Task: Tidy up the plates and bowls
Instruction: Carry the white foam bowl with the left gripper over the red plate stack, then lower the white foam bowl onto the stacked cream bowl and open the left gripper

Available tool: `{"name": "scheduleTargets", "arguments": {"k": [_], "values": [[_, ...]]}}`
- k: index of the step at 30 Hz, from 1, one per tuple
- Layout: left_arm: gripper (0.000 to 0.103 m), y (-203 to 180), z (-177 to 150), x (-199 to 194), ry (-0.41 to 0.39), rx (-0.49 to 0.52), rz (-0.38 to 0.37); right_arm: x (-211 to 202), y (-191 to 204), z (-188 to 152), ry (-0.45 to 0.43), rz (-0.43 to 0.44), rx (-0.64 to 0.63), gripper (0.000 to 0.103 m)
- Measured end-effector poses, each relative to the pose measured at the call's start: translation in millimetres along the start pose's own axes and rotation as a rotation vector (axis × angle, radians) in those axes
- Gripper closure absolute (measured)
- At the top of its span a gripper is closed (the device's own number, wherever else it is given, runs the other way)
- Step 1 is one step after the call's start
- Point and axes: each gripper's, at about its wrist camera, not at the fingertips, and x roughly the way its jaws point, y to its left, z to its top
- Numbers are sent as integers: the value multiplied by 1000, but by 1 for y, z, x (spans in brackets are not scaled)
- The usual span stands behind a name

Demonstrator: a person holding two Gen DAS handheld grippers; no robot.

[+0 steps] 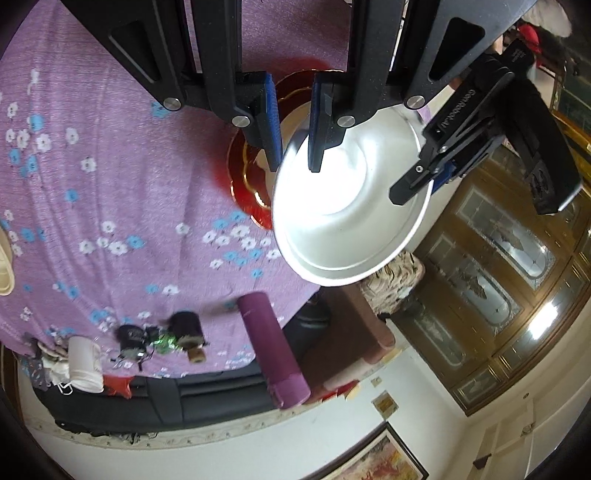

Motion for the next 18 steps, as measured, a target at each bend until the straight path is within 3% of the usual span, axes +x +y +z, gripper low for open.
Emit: {"name": "scheduleTargets", "arguments": {"k": [18], "values": [[75, 26, -12, 22, 64, -51, 15, 41, 5, -8, 96, -20, -1, 84]]}}
